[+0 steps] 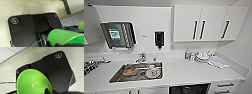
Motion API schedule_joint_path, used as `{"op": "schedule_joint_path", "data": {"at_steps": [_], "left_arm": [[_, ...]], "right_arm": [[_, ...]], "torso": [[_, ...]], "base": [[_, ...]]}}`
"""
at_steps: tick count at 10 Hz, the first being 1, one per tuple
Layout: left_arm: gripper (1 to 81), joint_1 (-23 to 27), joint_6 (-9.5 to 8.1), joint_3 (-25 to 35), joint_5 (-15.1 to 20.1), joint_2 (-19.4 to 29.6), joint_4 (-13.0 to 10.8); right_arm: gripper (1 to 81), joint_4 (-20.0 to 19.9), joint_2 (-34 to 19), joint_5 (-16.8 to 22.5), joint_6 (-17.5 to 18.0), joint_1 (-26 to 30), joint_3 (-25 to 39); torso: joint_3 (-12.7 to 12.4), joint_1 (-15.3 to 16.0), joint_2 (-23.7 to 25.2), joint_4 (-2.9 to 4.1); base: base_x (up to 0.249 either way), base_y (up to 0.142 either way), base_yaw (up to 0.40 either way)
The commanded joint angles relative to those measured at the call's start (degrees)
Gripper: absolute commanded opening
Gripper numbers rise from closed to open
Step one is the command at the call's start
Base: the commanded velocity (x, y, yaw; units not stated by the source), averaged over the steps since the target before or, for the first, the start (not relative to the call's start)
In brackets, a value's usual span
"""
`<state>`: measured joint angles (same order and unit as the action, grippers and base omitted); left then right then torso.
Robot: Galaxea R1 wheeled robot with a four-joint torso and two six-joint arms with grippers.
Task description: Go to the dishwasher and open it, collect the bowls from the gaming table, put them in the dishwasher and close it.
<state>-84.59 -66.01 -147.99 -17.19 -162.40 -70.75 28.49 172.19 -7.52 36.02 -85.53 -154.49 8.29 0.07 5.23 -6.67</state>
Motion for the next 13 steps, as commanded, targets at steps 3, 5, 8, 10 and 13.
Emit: {"op": "schedule_joint_path", "data": {"at_steps": [3,5,8,10,13], "left_arm": [[1.0,2.36,0.09,0.25,1.02,0.84,-0.26],[1.0,2.36,0.09,0.25,1.02,0.94,-0.18],[1.0,2.36,-0.17,0.25,-5.92,3.57,-0.26],[1.0,2.45,-1.84,0.51,-10.32,6.38,-0.17],[1.0,3.59,-5.26,0.86,-19.17,9.28,-1.05]], "right_arm": [[1.0,0.25,-0.24,2.16,-0.25,2.42,0.34],[1.0,0.51,-0.33,2.07,-0.34,2.16,0.34],[1.0,0.78,-0.42,1.98,-0.25,2.33,0.61],[1.0,0.78,-0.51,1.98,-0.34,2.42,0.69],[1.0,0.78,-0.51,1.98,-0.34,2.51,0.78]], "torso": [[0.0,0.0,0.0,0.0],[0.0,-0.02,0.02,0.0],[5.97,-0.07,0.02,0.0],[9.08,-0.07,0.02,0.0],[7.8,-0.02,-0.02,0.0]], "base": [[0.0,0.0,0.0],[0.0,0.0,0.0],[0.0,0.0,0.0],[0.0,0.0,0.0],[0.0,0.0,0.0]]}}
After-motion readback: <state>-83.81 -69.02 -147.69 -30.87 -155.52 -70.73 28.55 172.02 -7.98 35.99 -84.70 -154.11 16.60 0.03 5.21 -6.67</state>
